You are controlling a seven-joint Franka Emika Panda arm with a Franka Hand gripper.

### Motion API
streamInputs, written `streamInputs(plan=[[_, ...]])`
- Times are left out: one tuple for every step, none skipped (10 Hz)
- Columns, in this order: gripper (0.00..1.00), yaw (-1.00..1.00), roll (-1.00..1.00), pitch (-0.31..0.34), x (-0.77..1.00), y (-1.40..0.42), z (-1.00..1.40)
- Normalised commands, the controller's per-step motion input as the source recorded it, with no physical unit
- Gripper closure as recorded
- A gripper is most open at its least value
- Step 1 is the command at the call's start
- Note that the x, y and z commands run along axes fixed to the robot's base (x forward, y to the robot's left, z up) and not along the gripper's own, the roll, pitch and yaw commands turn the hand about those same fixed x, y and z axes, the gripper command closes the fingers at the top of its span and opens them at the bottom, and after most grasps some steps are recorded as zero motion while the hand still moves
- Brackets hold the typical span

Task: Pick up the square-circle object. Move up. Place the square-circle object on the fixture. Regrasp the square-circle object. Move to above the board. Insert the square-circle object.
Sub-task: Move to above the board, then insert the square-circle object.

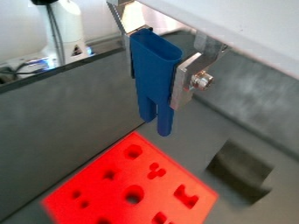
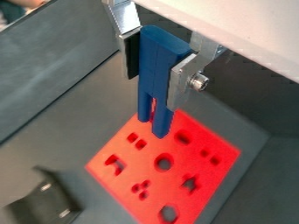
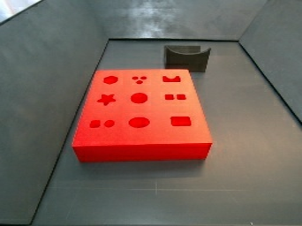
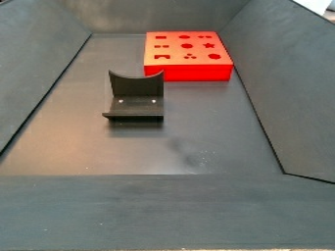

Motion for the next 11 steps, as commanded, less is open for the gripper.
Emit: streamInputs(plan=[[1.00, -0.05, -0.59, 0.038, -0.05, -0.10, 0.05], [1.00, -0.03, -0.40, 0.004, -0.06, -0.06, 0.03], [1.00, -0.02, -0.27, -0.017, -0.06, -0.03, 0.01], [1.00, 0.00, 0.00, -0.019, 0.00, 0.00, -0.04], [1.00, 0.00, 0.07, -0.020, 0.00, -0.19, 0.00], [1.00, 0.23, 0.00, -0.187, -0.29, -0.24, -0.70], [1.00, 0.59, 0.00, -0.073, -0.09, -0.36, -0.72], [1.00, 0.62, 0.00, -0.059, -0.07, -0.35, -0.74], [1.00, 0.68, 0.01, -0.051, -0.18, -0.23, -0.89], [1.00, 0.63, 0.03, -0.034, -0.23, -0.27, -0.96], [1.00, 0.27, 0.00, 0.000, -0.03, -0.26, -1.00]])
